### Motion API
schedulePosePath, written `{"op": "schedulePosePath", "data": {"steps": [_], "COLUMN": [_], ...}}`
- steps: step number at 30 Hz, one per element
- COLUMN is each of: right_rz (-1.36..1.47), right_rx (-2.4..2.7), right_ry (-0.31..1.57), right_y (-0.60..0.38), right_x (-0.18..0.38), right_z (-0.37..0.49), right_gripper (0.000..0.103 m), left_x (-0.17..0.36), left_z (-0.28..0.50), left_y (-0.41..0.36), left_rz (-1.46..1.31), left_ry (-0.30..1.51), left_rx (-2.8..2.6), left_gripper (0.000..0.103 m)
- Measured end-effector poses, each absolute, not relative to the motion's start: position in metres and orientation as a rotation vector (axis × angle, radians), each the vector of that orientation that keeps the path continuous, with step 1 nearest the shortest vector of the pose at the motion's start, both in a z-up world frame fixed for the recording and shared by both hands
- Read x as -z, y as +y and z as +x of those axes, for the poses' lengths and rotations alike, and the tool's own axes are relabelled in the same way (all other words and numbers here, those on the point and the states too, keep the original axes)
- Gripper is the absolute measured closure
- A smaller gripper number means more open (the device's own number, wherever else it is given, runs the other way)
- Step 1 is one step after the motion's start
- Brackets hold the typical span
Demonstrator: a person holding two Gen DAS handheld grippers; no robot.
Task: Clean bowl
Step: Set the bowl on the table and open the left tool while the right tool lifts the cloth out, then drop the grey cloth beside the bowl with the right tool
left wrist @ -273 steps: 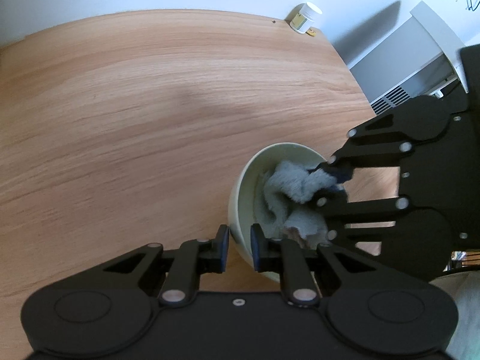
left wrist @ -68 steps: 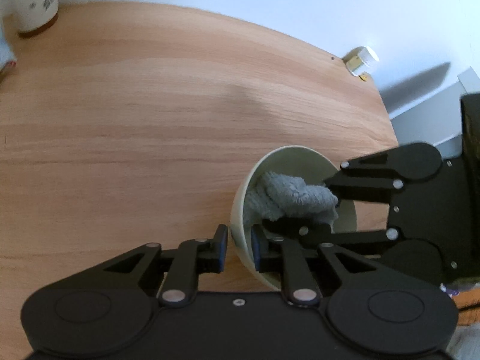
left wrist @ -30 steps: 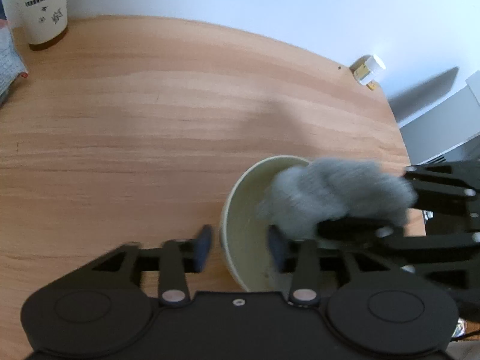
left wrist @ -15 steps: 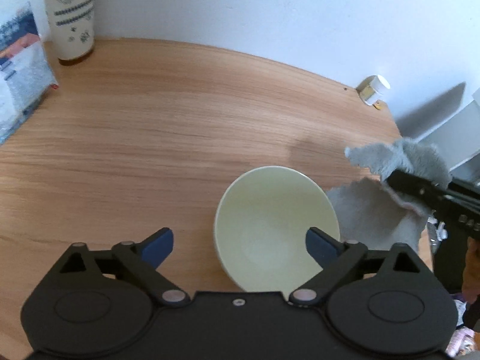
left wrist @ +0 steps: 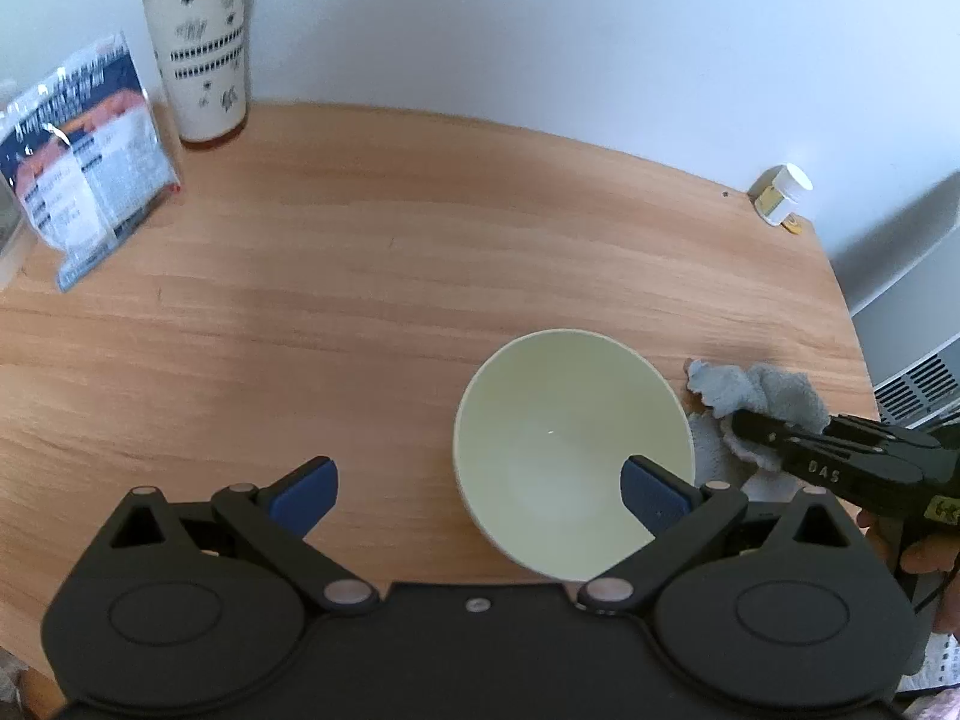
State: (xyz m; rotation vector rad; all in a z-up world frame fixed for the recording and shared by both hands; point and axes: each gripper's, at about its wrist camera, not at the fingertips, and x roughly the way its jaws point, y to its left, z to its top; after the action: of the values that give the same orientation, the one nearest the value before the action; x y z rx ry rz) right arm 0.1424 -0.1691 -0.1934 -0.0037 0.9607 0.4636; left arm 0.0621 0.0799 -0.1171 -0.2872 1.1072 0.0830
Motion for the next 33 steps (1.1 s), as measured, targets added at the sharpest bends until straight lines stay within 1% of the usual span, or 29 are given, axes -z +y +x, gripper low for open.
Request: {"op": "schedulePosePath", "data": {"steps": [2, 3, 4, 5, 6, 7, 9, 11, 14, 15, 16, 17, 18, 21, 29, 33], "right_rz": [-0.012, -0.016, -0.02, -0.027, -0.034, -0.044, -0.063, -0.062, -0.045, -0.047, -0.053, -0.057, -0.056, -0.064, -0.111, -0.132], "right_rx": [-0.465, -0.465, -0.465, -0.464, -0.462, -0.457, -0.44, -0.435, -0.422, -0.415, -0.41, -0.41, -0.417, -0.44, -0.425, -0.403], "right_ry": [0.961, 0.963, 0.968, 0.976, 0.984, 0.99, 0.994, 1.004, 1.0, 0.993, 0.993, 0.993, 0.992, 0.984, 0.882, 0.866], "right_y": [-0.17, -0.169, -0.168, -0.169, -0.17, -0.172, -0.173, -0.176, -0.184, -0.186, -0.188, -0.19, -0.193, -0.199, -0.216, -0.225], "right_x": [0.193, 0.193, 0.193, 0.193, 0.192, 0.191, 0.189, 0.184, 0.17, 0.164, 0.159, 0.153, 0.147, 0.121, 0.052, 0.032], "right_z": [0.139, 0.138, 0.137, 0.136, 0.134, 0.131, 0.128, 0.124, 0.116, 0.113, 0.11, 0.106, 0.103, 0.087, 0.044, 0.035], "right_gripper": [0.065, 0.054, 0.049, 0.048, 0.046, 0.042, 0.04, 0.036, 0.018, 0.01, 0.006, 0.005, 0.001, 0.0, 0.0, 0.0], "left_x": [0.114, 0.111, 0.109, 0.106, 0.104, 0.102, 0.097, 0.094, 0.091, 0.089, 0.086, 0.084, 0.08, 0.066, 0.027, 0.009], "left_z": [0.06, 0.058, 0.056, 0.054, 0.053, 0.052, 0.05, 0.048, 0.044, 0.042, 0.041, 0.039, 0.038, 0.031, 0.013, 0.0], "left_y": [0.078, 0.076, 0.073, 0.071, 0.068, 0.066, 0.063, 0.061, 0.056, 0.052, 0.049, 0.047, 0.043, 0.033, 0.005, -0.012], "left_rz": [-0.294, -0.294, -0.293, -0.29, -0.281, -0.276, -0.275, -0.279, -0.271, -0.266, -0.262, -0.258, -0.254, -0.26, -0.269, -0.254], "left_ry": [1.104, 1.097, 1.09, 1.083, 1.077, 1.073, 1.075, 1.072, 1.076, 1.08, 1.084, 1.083, 1.082, 1.07, 1.045, 1.044], "left_rx": [-0.083, -0.09, -0.097, -0.104, -0.113, -0.117, -0.118, -0.123, -0.134, -0.141, -0.146, -0.146, -0.148, -0.151, -0.144, -0.134], "left_gripper": [0.001, 0.0, 0.0, 0.0, 0.0, 0.0, 0.0, 0.0, 0.0, 0.0, 0.0, 0.0, 0.0, 0.0, 0.0, 0.001]}}
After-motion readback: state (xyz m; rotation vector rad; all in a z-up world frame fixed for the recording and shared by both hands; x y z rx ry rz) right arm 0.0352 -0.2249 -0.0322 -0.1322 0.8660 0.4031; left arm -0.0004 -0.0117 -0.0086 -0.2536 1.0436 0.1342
